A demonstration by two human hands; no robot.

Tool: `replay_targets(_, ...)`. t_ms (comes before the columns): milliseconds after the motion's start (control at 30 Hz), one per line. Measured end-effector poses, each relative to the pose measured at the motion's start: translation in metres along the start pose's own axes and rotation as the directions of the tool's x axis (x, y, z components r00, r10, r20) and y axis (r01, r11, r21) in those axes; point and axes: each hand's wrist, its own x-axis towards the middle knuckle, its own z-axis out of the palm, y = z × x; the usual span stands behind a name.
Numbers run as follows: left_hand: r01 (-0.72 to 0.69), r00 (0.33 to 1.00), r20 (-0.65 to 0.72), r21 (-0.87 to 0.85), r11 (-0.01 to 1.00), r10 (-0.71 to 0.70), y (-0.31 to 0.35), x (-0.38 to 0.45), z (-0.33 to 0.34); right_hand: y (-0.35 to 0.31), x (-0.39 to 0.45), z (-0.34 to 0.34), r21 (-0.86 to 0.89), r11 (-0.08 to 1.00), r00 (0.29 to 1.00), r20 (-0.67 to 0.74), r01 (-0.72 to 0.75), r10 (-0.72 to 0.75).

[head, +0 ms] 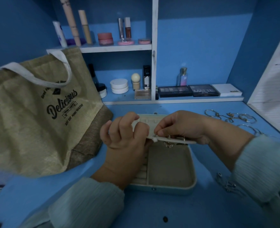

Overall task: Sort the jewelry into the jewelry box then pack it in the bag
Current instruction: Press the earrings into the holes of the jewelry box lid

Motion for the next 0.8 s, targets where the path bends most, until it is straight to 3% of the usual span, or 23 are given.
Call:
replay_targets(333,-0.005,1.000,-0.010,-0.002,1.000,0.005,0.0001,0.0006,-0.0006,0.0035,0.0009,-0.0005,0.078,0.997,1.000,0.027,-0.007,0.005)
replay_targets(800,0.000,1.000,-0.002,0.001,1.000,0.000,-0.0002,0.0002,-0.0016,-0.0021,0.0075,-0.0028,0.024,1.000,0.998,0.058,-0.015,0.013)
